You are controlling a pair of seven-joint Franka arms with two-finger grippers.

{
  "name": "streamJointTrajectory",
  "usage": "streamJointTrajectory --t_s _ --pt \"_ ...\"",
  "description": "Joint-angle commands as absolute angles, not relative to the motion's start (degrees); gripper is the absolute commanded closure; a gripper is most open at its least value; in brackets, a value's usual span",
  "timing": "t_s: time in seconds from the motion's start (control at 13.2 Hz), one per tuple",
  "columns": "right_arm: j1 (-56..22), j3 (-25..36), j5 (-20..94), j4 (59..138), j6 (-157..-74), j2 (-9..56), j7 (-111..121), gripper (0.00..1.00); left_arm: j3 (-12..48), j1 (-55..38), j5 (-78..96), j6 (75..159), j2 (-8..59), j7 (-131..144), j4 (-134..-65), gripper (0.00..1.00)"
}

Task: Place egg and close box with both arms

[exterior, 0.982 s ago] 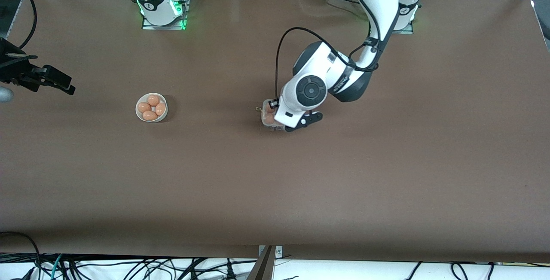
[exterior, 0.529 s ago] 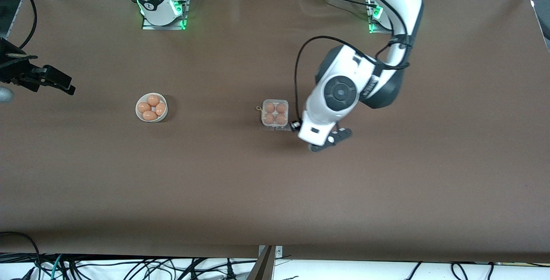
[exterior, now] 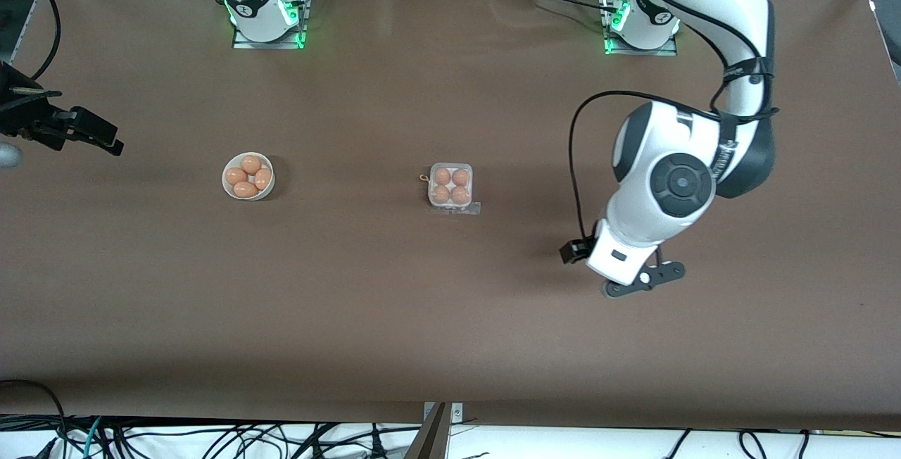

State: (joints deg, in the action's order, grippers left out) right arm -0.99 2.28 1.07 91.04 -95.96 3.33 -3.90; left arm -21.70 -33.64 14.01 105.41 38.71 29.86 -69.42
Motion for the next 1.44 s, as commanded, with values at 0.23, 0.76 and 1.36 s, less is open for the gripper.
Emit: streamJointTrajectory --t_s 0.23,0.76,1.36 --pt "-0.79 1.93 0.35 91.67 -96.15 2.64 -4.22 0.00 -19.52 -25.78 12.22 104.06 36.92 25.59 -68.29 0.00" --pt "-0.79 1.93 0.44 91.67 -96.06 2.64 -3.96 0.00 -13.29 -12.67 2.31 96.33 23.58 3.19 -74.43 0.00" --pt "-0.79 1.93 0.53 91.67 -95.98 2.64 -3.60 0.00 -2.11 -1.76 0.35 96.33 7.31 2.63 -93.86 0.00"
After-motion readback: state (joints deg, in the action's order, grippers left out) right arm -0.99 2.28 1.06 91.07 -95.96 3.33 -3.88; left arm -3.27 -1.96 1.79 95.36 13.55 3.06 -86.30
